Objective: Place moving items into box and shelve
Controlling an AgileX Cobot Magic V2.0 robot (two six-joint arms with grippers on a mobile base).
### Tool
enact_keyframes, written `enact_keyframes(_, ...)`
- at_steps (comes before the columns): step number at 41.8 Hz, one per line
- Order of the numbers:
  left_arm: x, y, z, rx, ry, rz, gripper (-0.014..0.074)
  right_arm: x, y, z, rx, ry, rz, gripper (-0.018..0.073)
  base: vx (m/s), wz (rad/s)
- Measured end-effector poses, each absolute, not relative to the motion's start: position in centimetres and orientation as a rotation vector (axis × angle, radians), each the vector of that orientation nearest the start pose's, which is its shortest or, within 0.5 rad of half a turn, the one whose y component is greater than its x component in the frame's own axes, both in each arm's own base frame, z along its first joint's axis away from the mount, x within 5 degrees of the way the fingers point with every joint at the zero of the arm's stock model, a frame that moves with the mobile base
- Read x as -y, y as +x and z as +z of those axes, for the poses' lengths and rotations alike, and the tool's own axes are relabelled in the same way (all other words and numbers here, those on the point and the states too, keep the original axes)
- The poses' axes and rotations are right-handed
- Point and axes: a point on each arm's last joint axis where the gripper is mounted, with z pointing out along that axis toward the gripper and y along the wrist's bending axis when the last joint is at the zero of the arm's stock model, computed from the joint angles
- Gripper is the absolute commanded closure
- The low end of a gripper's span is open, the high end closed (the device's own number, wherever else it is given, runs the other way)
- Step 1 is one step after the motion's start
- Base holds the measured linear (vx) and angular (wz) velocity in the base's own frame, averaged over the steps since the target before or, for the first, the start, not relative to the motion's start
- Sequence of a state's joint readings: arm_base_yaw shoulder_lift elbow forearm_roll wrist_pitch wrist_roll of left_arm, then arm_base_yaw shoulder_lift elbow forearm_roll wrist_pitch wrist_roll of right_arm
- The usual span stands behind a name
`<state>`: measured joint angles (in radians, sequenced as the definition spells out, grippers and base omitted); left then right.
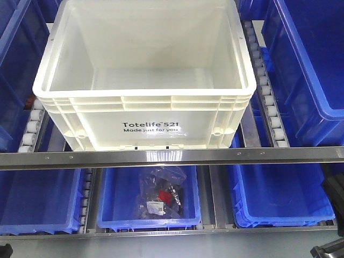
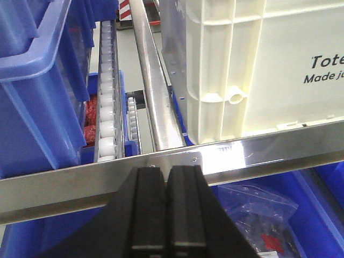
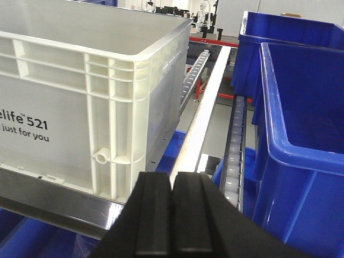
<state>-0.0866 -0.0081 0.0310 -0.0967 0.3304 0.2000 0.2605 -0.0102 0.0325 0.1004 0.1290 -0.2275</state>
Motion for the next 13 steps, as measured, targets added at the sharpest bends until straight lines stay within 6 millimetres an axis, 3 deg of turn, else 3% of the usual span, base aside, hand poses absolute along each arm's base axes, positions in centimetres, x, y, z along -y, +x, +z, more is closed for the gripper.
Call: enact_keyframes(13,0.75,5.34,17.35,-1.824,0.201,-0.013,0.0605,-1.58,5.46,19.11,-1.603,-0.324,0.113,0.0567,0.0,0.0)
